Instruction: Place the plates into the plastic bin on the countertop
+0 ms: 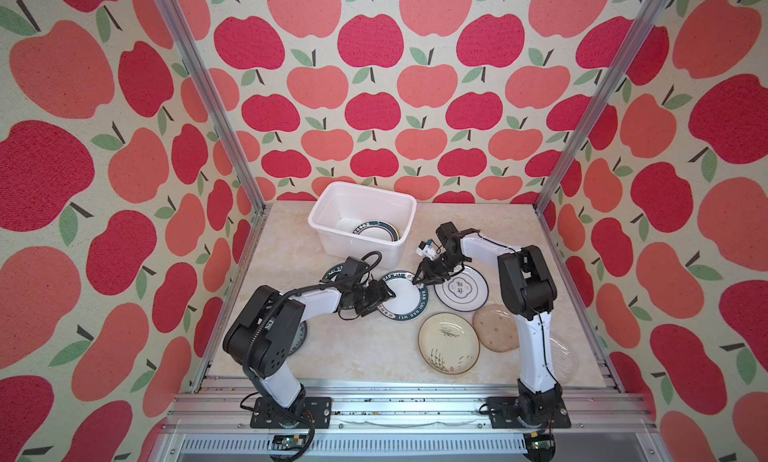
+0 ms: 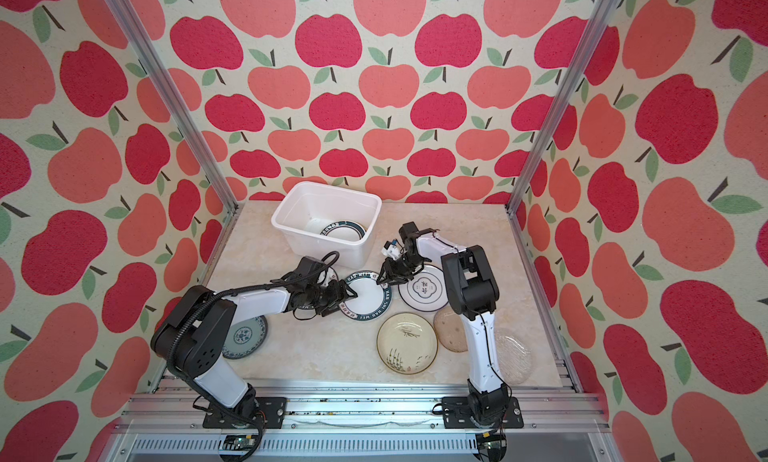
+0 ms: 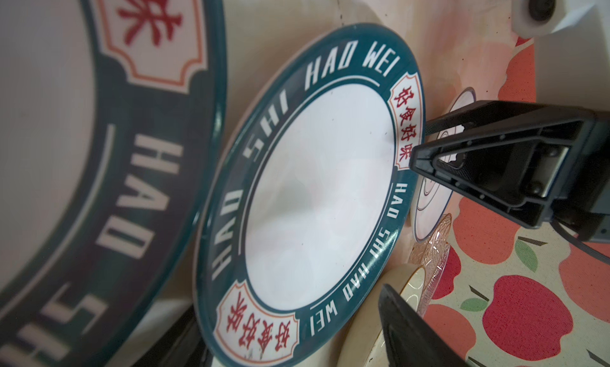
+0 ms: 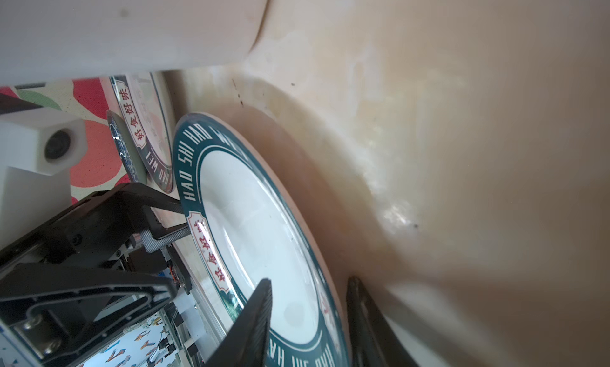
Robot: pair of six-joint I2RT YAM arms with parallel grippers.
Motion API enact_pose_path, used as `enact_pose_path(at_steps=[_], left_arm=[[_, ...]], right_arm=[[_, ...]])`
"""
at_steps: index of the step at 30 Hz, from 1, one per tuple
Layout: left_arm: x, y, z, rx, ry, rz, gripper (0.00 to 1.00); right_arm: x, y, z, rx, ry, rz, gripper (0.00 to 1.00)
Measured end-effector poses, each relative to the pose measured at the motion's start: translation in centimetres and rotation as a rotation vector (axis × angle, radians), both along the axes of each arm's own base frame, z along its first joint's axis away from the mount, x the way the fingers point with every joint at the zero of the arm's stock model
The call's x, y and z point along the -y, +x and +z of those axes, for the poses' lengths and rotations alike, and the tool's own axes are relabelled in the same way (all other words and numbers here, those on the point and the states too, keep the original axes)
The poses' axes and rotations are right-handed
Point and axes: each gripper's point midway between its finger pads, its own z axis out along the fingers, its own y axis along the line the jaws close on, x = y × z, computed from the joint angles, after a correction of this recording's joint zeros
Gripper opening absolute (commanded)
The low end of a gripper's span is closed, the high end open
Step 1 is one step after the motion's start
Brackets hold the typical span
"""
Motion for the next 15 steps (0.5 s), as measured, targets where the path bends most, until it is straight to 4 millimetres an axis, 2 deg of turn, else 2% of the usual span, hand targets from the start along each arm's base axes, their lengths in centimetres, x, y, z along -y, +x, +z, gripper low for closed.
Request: enact_pose_path(at_steps=[3, 11, 15], left_arm=[[0.0, 0.0, 0.0, -0.001, 0.000, -0.001, 0.76], [0.1, -0.2, 0.1, 0.008, -0.005, -0.026, 0.77], [0.2, -0.3, 0.3, 0.014, -0.009, -0.037, 0.78]], right_arm=[[-0.1, -0.3, 0.5, -0.004, 0.015, 0.002, 0.29], [-0.4, -0.2, 3.6, 0.053, 0.060, 0.008, 0.10], [-0.1, -0.2, 4.1, 0.077, 0.050, 0.017, 0.00]])
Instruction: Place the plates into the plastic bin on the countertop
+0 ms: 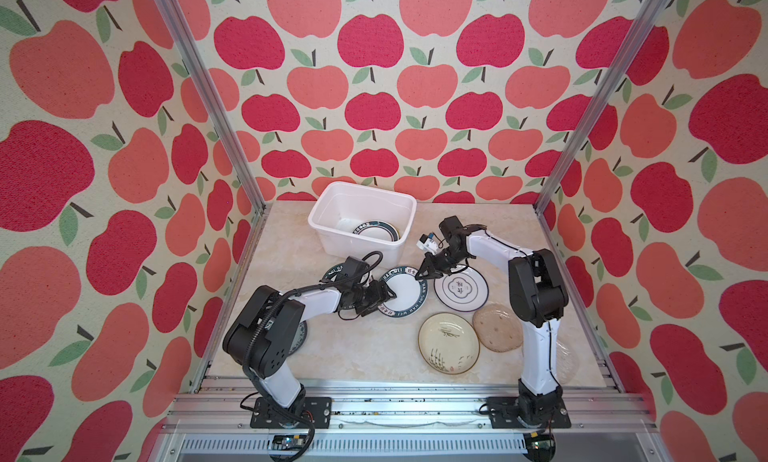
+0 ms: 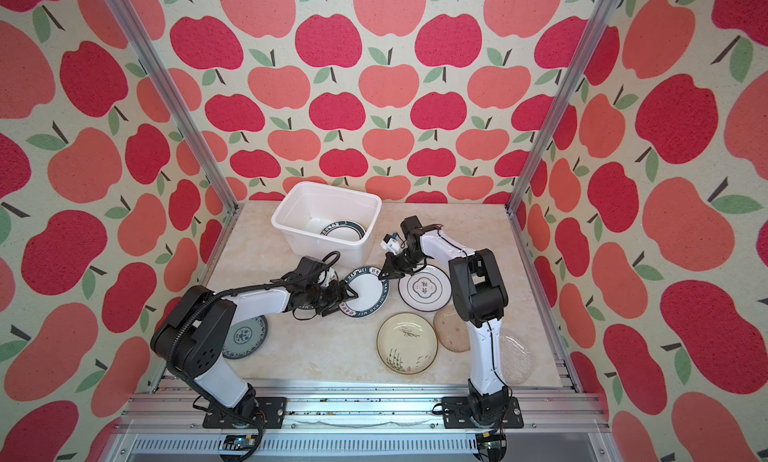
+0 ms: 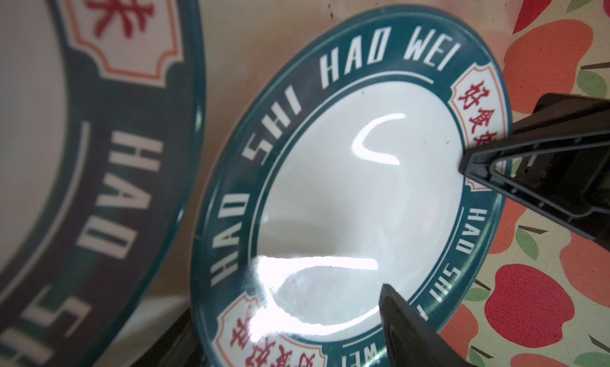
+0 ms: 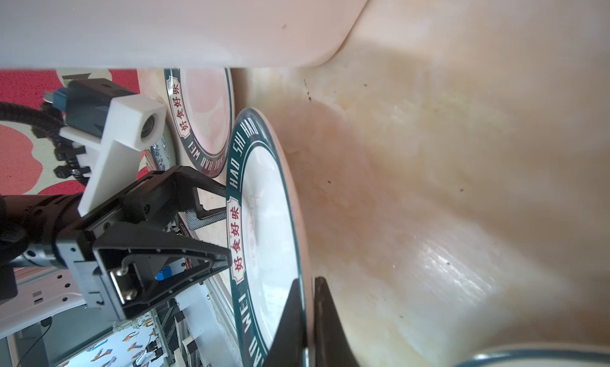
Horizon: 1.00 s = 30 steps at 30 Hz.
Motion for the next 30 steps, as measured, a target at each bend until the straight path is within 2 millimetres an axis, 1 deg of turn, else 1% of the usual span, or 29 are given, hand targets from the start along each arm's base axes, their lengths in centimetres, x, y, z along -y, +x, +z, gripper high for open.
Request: enact_pose_path(at_steps=[4, 7, 10, 13, 17, 21, 23, 25, 27, 29, 30], left_arm=[[-0.1, -0.2, 0.7, 0.013, -0.001, -0.013, 0.80], [-0.3, -0.6, 2.1, 0.038, -0.003, -0.028, 0.82], [-0.4, -1.0, 4.5, 0.092, -0.015, -0.051, 0.84], [-0.6, -1.5, 7.4, 0.164, -0.033, -0.076, 0.88], [-1.2, -2.5, 10.8, 0.265, -0.044, -0.114, 0.98], [-2.1, -3.1, 14.5, 0.395, -0.036, -0.154, 0.99], [-2.8, -2.5, 16.7, 0.463, -0.027, -0.153, 0.99], [-3.9, -1.3, 19.0, 0.526, -0.017, -0.125, 0.99], [-5.3, 0.3, 21.1, 0.575, -0.016, -0.080, 0.99], [-6.8, 1.8, 23.3, 0.623, -0.013, -0.032, 0.99], [-7.2, 2.3, 24.2, 0.642, -0.013, -0.022, 0.99]], right_arm=[[0.4, -0.6, 0.6, 0.012, -0.019, 0.002, 0.00], [1.0, -1.1, 1.4, 0.020, -0.039, 0.002, 0.00], [2.1, -1.8, 2.6, 0.037, -0.067, -0.002, 0.00], [3.5, -2.6, 3.8, 0.043, -0.086, -0.023, 0.00], [6.0, -2.9, 5.4, 0.050, -0.117, -0.074, 0.00], [8.2, -3.0, 7.0, 0.061, -0.143, -0.121, 0.00], [9.0, -3.2, 8.0, 0.067, -0.152, -0.139, 0.00], [9.5, -3.1, 9.4, 0.086, -0.150, -0.154, 0.00], [9.7, -2.8, 11.5, 0.123, -0.130, -0.169, 0.00], [9.4, -2.2, 13.9, 0.171, -0.091, -0.187, 0.00], [9.3, -2.0, 14.9, 0.190, -0.073, -0.194, 0.00]])
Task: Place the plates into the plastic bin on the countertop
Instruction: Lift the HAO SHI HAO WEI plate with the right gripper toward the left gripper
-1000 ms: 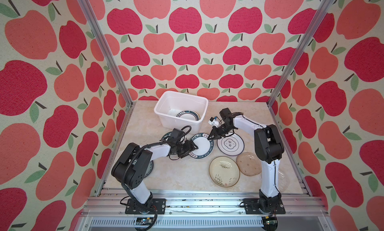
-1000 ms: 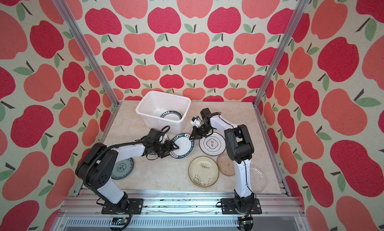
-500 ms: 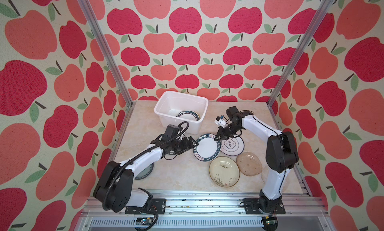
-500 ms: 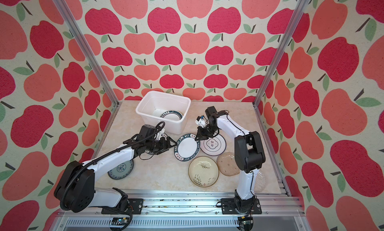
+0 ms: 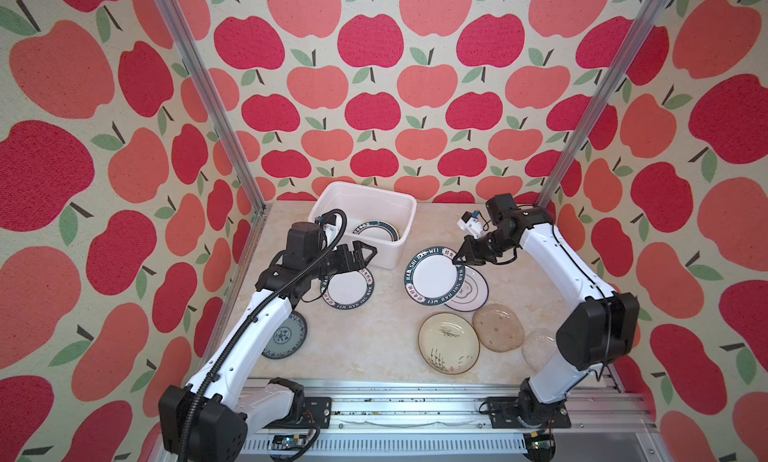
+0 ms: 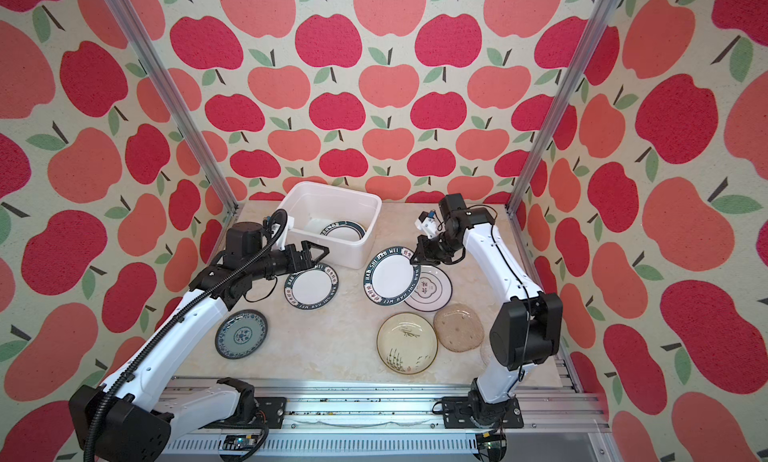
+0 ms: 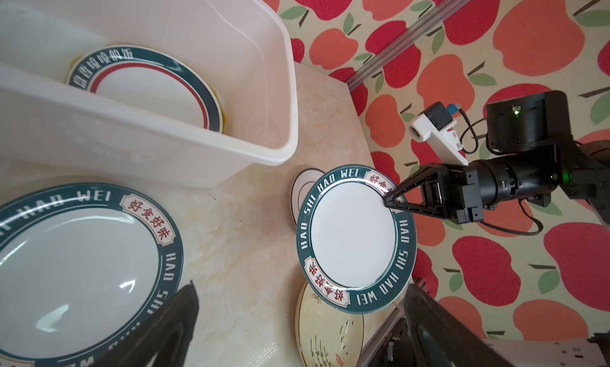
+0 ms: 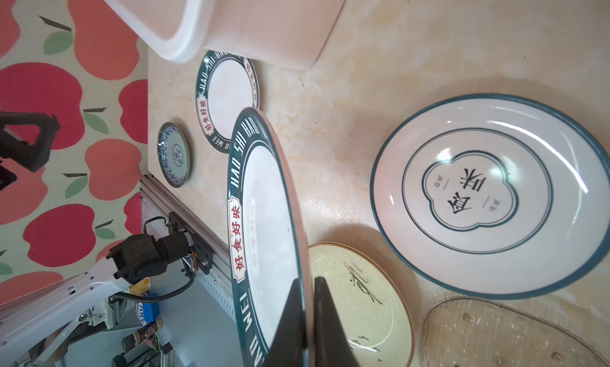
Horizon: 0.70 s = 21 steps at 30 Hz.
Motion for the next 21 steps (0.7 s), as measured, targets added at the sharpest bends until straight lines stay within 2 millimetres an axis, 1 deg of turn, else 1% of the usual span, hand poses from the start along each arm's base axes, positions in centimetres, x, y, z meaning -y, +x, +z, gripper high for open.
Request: enact_pose_path(at_steps=[2, 5, 8, 10, 12, 17, 21], left_arm=[[-0.4, 1.1, 2.2, 0.046, -0.007, 0.004, 0.99], [-0.2, 2.5, 5.0, 0.093, -0.025, -0.022, 1.00], [-0.2, 3.9, 6.5, 0.089, -0.056, -0.044, 0.98], [-0.3, 4.7, 6.6, 0.067, -0.074, -0.054, 0.97], [-0.1, 5.4, 6.3, 0.040, -0.087, -0.071, 0.96], [0.8, 5.6, 4.8, -0.044, -0.148, -0.108, 0.91], [1.2, 6.0, 4.5, -0.068, -0.197, -0.102, 0.88]], right_arm=[[-0.6, 0.4, 2.5, 0.047, 0.054, -0.017, 0.00], [-1.4, 1.1, 5.2, 0.092, 0.143, -0.057, 0.00], [-2.3, 2.2, 7.5, 0.142, 0.246, -0.109, 0.00], [-2.8, 2.9, 8.5, 0.166, 0.302, -0.142, 0.00], [-3.3, 3.7, 9.1, 0.181, 0.351, -0.173, 0.00], [-5.5, 5.5, 10.3, 0.191, 0.458, -0.221, 0.00], [-7.4, 6.3, 10.7, 0.180, 0.511, -0.234, 0.00]])
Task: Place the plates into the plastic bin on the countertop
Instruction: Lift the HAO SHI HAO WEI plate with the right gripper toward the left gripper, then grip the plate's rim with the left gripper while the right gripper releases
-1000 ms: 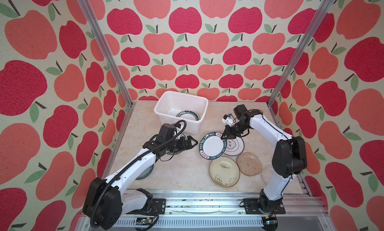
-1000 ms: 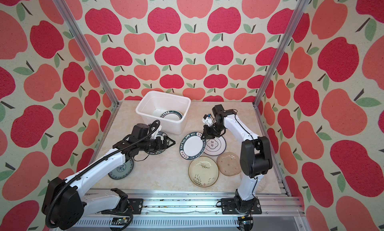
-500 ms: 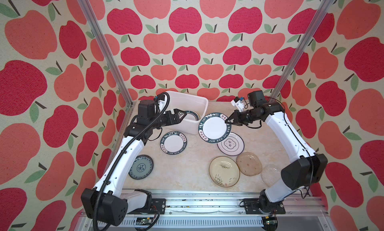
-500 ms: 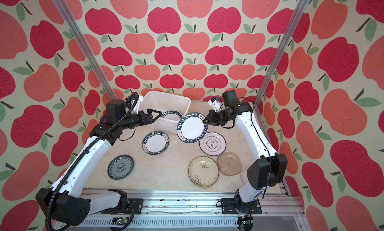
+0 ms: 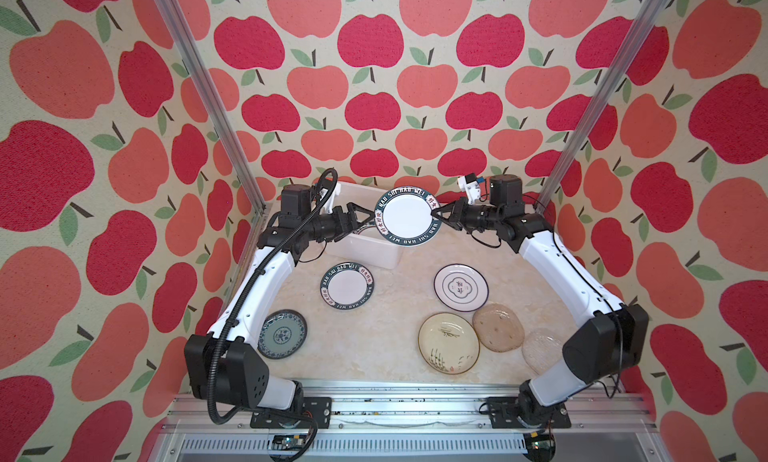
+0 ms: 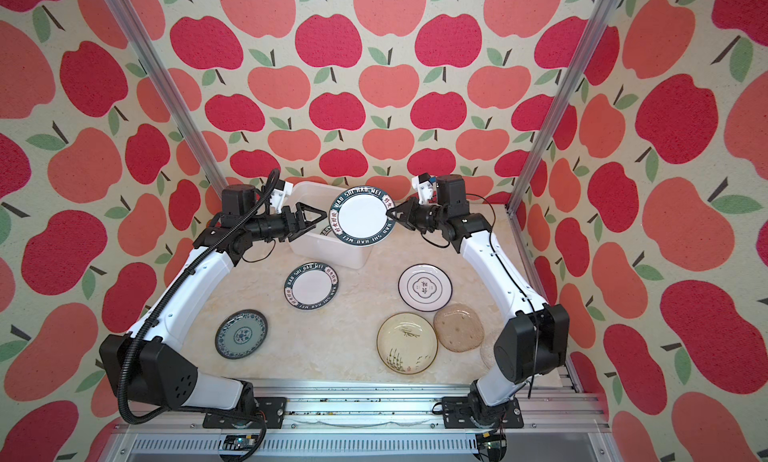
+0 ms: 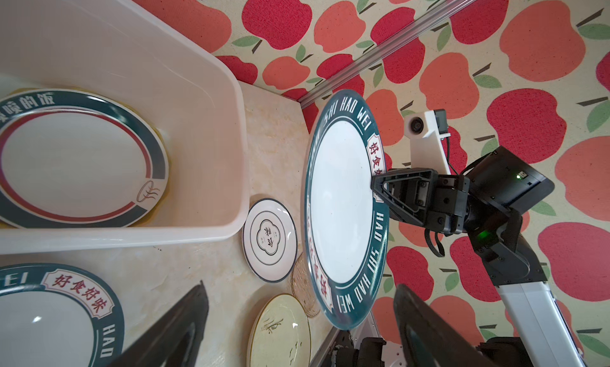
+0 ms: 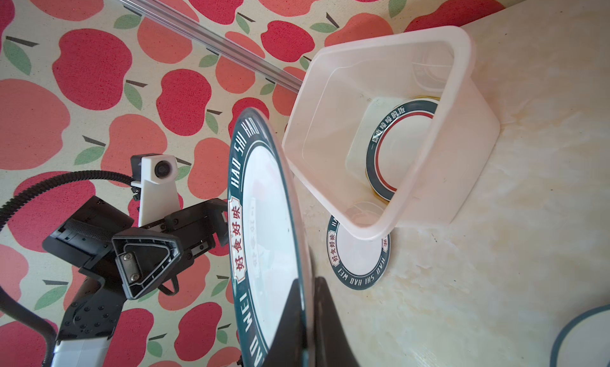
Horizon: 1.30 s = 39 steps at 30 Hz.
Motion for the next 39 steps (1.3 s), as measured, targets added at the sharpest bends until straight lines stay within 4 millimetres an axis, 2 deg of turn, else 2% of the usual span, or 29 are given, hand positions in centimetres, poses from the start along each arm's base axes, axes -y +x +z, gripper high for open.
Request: enact_pose_path(at_steps=[4, 7, 8, 13, 15, 23, 27, 28, 31, 35, 39], left_arm=[[0.5, 0.8, -0.2, -0.003, -0.037, 0.007, 0.82], [1.1, 1.2, -0.6, -0.014, -0.058, 0.007, 0.65], [1.3, 1.4, -0.7, -0.018, -0.064, 0.006, 0.63], [1.9, 2.0, -1.2, -0.035, -0.081, 0.008, 0.44], [2.1, 2.1, -1.2, -0.039, -0.089, 0.008, 0.40], [2.3, 2.7, -1.9, -0.059, -0.089, 0.017, 0.11], [1.9, 3.8, -2.8, -0.127, -0.104, 0.065, 0.00], [1.9, 3.9, -2.9, -0.135, -0.107, 0.069, 0.00], [1.9, 4.2, -3.1, -0.149, -0.104, 0.078, 0.00], [1.8, 4.3, -3.2, -0.144, -0.094, 0.083, 0.00], [1.1, 4.8, -3.5, -0.147, -0.064, 0.124, 0.00]], right_arm=[[-1.3, 0.5, -0.4, -0.026, 0.027, -0.001, 0.00], [-1.7, 0.9, -1.0, -0.046, 0.034, -0.004, 0.00], [-1.8, 1.1, -1.2, -0.053, 0.035, -0.005, 0.00], [-2.1, 1.6, -1.8, -0.074, 0.039, -0.011, 0.00], [-2.1, 1.7, -1.7, -0.075, 0.044, -0.012, 0.00], [-2.6, 2.0, -1.4, -0.069, 0.068, -0.001, 0.00], [-2.8, 2.2, -1.7, -0.034, 0.054, 0.015, 0.00], [-2.9, 2.3, -1.9, -0.036, 0.053, 0.015, 0.00], [-3.0, 2.6, -2.2, -0.043, 0.053, 0.020, 0.11], [-2.9, 2.7, -1.9, -0.056, 0.065, 0.014, 0.37], [-2.2, 3.2, -1.4, -0.054, 0.068, -0.007, 0.47]])
